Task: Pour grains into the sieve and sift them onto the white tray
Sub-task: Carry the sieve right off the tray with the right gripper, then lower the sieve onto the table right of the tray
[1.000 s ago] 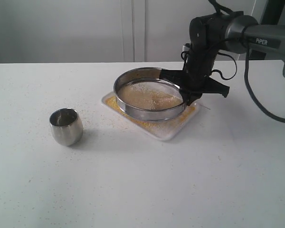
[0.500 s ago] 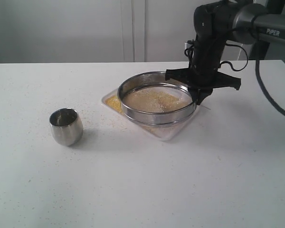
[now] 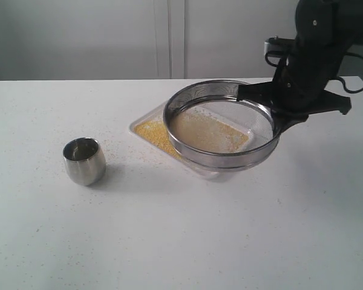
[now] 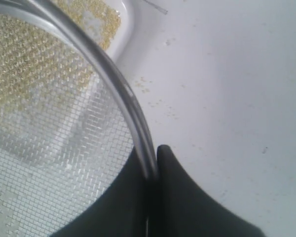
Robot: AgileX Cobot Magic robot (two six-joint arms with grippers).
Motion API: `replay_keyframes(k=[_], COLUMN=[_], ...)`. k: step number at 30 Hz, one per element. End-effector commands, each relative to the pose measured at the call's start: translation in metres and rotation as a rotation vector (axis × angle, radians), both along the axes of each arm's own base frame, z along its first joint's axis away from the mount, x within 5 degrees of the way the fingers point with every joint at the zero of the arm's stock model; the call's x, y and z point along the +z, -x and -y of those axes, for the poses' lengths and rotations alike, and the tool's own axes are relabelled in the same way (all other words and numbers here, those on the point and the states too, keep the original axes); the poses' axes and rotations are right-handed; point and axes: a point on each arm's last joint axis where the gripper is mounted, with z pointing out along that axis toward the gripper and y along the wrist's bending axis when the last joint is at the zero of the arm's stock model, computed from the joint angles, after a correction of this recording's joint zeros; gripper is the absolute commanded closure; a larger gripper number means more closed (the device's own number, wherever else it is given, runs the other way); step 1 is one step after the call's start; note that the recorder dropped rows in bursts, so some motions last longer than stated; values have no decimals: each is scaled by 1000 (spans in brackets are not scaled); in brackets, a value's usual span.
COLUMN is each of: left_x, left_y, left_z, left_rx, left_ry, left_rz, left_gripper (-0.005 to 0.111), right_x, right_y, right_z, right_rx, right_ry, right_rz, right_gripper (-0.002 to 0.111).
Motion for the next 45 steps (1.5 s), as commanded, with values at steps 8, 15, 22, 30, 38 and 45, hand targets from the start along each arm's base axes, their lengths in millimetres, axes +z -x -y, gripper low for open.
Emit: replay_keyframes(k=[8,15,22,30,38,45], left_x=[-2,-2,-2,-2,-2,-2], left_y=[2,2,2,2,2,2], left_z=[0,0,0,0,0,0], left_rx=[-3,-3,-3,-3,-3,-3], left_ry=[3,3,3,3,3,3], left_rz=[-11,-11,-11,-11,-11,-11], left_gripper=[107,107,107,107,107,107], right_x=[-8,-28,-39,-50,-64,-89], right_y=[40,54,65,71,79,75], right_z=[23,63,89,100,109,107], right_rx=[9,-70,-151,-174,-214,-231], right_ry=[-10,7,-8,-3,-14,-38], right_rz=[59,24,49,26,38,15], right_gripper=[108,108,108,108,108,108])
